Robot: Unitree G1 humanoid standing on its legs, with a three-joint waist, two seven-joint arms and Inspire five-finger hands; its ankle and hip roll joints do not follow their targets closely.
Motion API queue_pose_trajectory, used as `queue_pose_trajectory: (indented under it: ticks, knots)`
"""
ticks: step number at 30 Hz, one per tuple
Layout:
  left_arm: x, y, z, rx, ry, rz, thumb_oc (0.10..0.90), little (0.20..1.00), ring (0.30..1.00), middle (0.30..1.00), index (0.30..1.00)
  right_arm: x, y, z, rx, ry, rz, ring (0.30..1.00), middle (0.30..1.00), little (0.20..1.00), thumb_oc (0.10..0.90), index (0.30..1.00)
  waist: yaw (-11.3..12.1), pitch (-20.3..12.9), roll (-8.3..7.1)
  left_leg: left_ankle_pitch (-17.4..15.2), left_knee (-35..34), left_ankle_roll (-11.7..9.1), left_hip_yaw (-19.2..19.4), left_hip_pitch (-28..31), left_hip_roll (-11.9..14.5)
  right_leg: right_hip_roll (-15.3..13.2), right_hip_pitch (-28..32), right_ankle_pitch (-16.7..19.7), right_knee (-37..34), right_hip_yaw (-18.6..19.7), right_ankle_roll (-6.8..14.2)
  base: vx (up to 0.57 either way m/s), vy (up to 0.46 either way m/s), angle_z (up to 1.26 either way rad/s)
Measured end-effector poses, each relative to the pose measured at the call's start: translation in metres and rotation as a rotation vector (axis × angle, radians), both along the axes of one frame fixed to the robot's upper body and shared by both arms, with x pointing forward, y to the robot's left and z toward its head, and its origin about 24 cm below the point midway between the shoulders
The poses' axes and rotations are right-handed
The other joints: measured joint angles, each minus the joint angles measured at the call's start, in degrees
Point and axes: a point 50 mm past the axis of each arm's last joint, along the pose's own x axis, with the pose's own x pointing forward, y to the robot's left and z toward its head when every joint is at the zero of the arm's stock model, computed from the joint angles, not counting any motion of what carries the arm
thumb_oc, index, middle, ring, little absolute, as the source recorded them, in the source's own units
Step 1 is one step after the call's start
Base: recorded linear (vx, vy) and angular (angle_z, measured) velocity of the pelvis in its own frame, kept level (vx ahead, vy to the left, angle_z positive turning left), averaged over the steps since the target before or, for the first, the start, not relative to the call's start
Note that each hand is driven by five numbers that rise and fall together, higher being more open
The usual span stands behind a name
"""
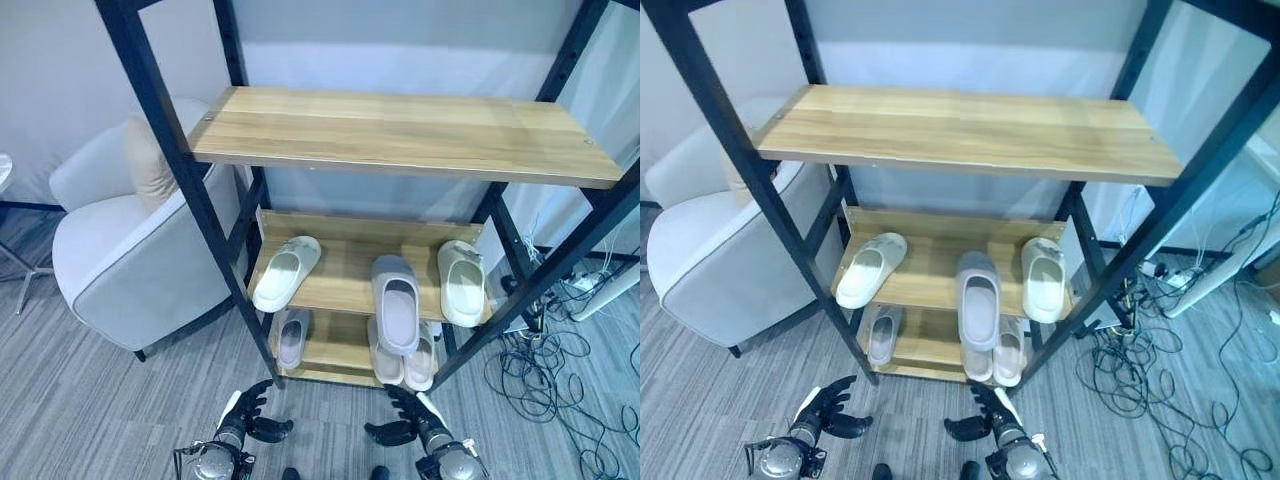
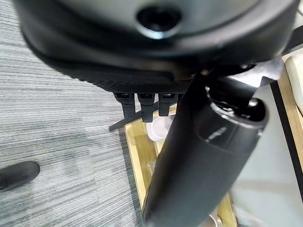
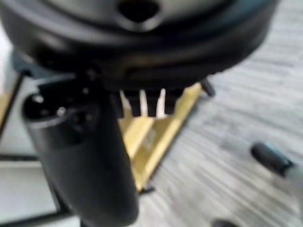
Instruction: Arrange the slippers neatly on the shoe rack.
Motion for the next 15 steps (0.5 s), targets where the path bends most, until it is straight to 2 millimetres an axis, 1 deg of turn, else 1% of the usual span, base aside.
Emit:
queue_pose_trajectory:
  ticks: [3, 5, 8, 9, 11, 12, 15]
  knots:
    - [-0.003, 0.003, -0.003, 0.009, 0.019, 0.003, 0.800, 0.900, 0.900, 0.900, 0.900, 0.004, 0.010, 0.001, 0.037, 0.001, 0.025, 0.900, 0.900, 0.900, 0.800, 0.900, 0.04, 0.01, 0.04, 0.04, -0.11, -0.06, -0.30, 0.05, 0.06, -0.03, 0.18, -0.05, -0.01, -0.20, -0.06, 0.02, 0.009, 0.04]
    - [-0.008, 0.005, -0.007, 0.016, 0.046, 0.009, 0.800, 0.900, 0.900, 0.900, 0.900, 0.011, 0.019, 0.004, 0.068, -0.014, 0.044, 0.900, 0.900, 0.900, 0.800, 0.900, 0.20, -0.07, 0.16, 0.09, -0.13, -0.14, -0.65, 0.06, 0.21, -0.12, 0.40, -0.17, -0.01, -0.60, -0.24, 0.03, 0.013, 0.08]
    - [-0.010, 0.005, -0.008, 0.016, 0.051, 0.011, 0.800, 0.900, 0.900, 0.900, 0.900, 0.016, 0.022, 0.010, 0.096, -0.043, 0.041, 0.900, 0.900, 0.900, 0.800, 0.900, 1.25, -0.14, 0.36, 0.19, -0.13, -0.30, -1.16, -0.02, 0.29, -0.03, 0.58, -0.28, -0.01, -1.13, -0.37, 0.01, 0.009, 0.11]
    - [-0.010, 0.005, -0.008, 0.016, 0.051, 0.013, 0.800, 0.900, 0.900, 0.900, 0.900, 0.021, 0.025, 0.016, 0.111, -0.076, 0.048, 0.900, 0.900, 0.900, 0.800, 0.900, 1.50, -0.16, 0.46, 0.25, -0.06, -0.35, -1.63, -0.13, 0.33, 0.03, 0.66, -0.33, -0.01, -1.54, -0.42, 0.00, 0.012, 0.15]
    - [-0.011, 0.005, -0.008, 0.016, 0.053, 0.014, 0.800, 0.900, 0.900, 0.900, 0.900, 0.024, 0.027, 0.020, 0.119, -0.095, 0.053, 0.900, 0.900, 0.900, 0.800, 0.900, 1.63, -0.23, 0.59, 0.29, -0.04, -0.39, -2.00, -0.23, 0.32, 0.03, 0.73, -0.38, 0.00, -1.82, -0.41, 0.02, 0.015, 0.13]
    - [-0.017, 0.006, -0.010, 0.015, 0.066, 0.022, 0.800, 0.900, 0.900, 0.900, 0.900, 0.038, 0.031, 0.042, 0.162, -0.197, 0.081, 0.900, 0.900, 0.900, 0.800, 0.900, 1.85, -0.39, 1.09, 0.29, -0.06, -0.39, -2.31, -0.30, 0.30, 0.07, 0.85, -0.47, 0.01, -2.21, -0.30, 0.02, 0.007, 0.10]
    - [-0.020, 0.006, -0.010, 0.016, 0.072, 0.025, 0.800, 0.900, 0.900, 0.900, 0.900, 0.051, 0.034, 0.065, 0.199, -0.304, 0.103, 0.900, 0.900, 0.900, 0.800, 0.900, 1.89, -0.42, 1.25, 0.31, 0.05, -0.43, -3.11, -0.26, 0.32, 0.14, 1.31, -0.69, 0.02, -3.15, -0.05, 0.01, 0.010, 0.14]
